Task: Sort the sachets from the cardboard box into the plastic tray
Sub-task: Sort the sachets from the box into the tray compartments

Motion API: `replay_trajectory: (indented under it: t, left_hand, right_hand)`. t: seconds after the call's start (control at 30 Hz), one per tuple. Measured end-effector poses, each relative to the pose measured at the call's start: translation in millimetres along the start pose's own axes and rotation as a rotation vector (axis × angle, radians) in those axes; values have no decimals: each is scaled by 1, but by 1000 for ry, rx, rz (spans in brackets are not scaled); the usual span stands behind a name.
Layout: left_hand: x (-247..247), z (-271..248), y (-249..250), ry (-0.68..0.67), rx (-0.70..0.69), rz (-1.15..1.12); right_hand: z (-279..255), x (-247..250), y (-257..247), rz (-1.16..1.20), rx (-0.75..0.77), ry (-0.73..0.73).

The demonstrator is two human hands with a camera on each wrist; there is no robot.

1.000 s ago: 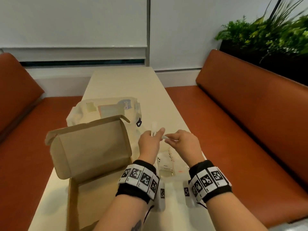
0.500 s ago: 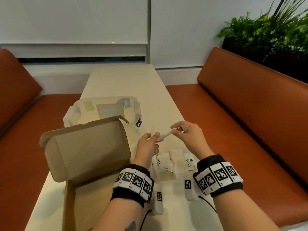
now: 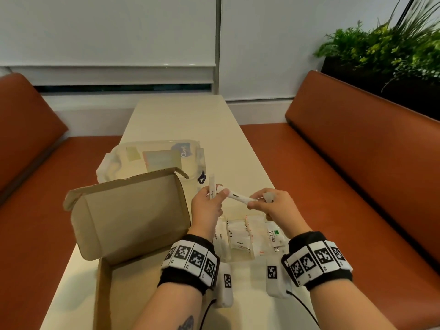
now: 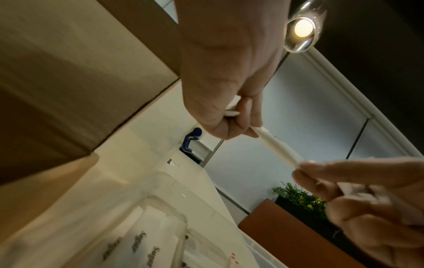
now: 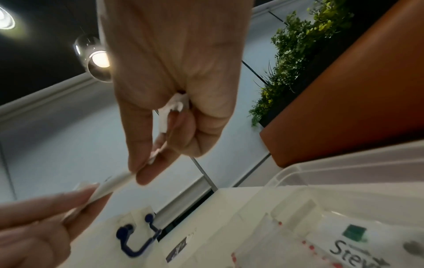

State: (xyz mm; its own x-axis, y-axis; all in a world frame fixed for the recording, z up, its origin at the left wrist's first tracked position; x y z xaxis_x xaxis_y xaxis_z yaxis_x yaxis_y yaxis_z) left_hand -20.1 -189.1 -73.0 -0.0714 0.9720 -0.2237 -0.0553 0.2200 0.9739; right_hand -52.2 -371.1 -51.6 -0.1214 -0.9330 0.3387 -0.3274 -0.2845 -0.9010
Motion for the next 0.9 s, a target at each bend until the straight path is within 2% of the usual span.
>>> replay_trajectory:
  t: [0.1,0.23,0.3,0.43,0.57,0.77,0.9]
  left_hand:
    - [-1,2,0,-27,-25,58]
    - [-3,3,-1,-148,-38,178]
    - [3,4,-4,-133,-26,202]
    - [19,6,-4,-60,-82,283]
    - [28,9,-4,-45,-107,355]
    - [29,11,-6,-67,-102,382]
    - [26,12,-7,-81,-98,394]
  right_hand:
    - [-3,-18,9,-79,-65,-112]
    - [-4,-32,6,-41,-29,-81]
    - [-1,-41,8,-54,-43,-75]
    - [3,-60,30,-151,-175,-42]
    - [6,-84,44,-454,-219,-2]
    - [7,-101,34,-670,-113,94]
    - [1,-115,28,-692,-5,132]
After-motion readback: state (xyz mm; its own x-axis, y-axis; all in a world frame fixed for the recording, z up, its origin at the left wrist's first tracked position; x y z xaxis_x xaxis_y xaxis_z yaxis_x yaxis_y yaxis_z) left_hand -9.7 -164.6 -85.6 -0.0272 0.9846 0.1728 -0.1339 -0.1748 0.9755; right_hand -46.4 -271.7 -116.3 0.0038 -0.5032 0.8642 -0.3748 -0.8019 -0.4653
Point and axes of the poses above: each hand's wrist, its own z-axis towards the middle knuckle, its own x-axis out of the back of the hand, y = z × x, the point moved 8 cm from there along z, towards the middle knuckle, and after that the axes turned 13 degrees about -x, right-handed, at the moved point
